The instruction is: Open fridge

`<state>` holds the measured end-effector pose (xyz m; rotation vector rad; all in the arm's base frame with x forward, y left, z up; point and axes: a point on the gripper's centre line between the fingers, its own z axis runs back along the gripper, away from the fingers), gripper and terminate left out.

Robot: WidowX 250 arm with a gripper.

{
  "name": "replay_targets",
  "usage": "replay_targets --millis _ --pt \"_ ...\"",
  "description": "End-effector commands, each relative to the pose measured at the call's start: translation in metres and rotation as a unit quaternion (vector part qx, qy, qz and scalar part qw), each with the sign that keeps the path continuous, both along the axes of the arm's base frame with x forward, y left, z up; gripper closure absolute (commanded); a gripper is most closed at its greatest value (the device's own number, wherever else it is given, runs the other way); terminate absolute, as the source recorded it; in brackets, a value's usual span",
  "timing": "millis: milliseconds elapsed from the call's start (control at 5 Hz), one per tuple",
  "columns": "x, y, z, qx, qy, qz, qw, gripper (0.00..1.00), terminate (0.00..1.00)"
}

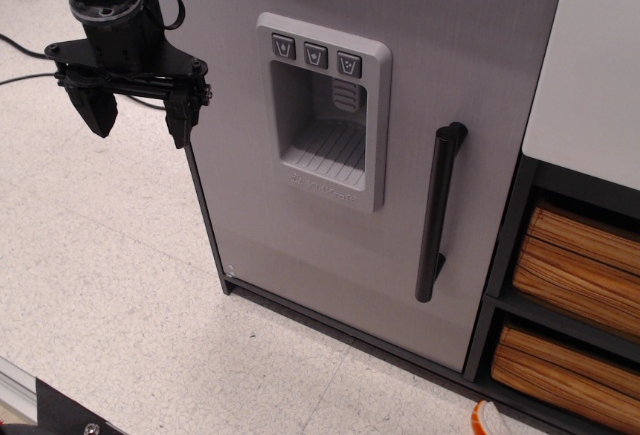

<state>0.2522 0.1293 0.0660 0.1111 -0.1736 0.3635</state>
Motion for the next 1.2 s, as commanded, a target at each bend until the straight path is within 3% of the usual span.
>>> replay_targets --millis 0,200,400,600,1000 --pt "0.000 0.000 0.000 0.000 0.000 0.000 1.0000 0.00 0.00" --pt "-0.002 -0.050 -0.004 -0.014 -0.004 -0.041 0.9991 0.00 0.00" --pt "0.000 -0.085 -0.008 -0.009 -0.009 -0.060 0.9981 0.00 0.00" --pt "0.005 -0.130 -0.015 -0.029 -0.010 -0.111 0.9933 0.00 0.00" --pt "0.037 -0.181 -0.010 -0.042 -0.046 -0.154 0.9862 0.00 0.00"
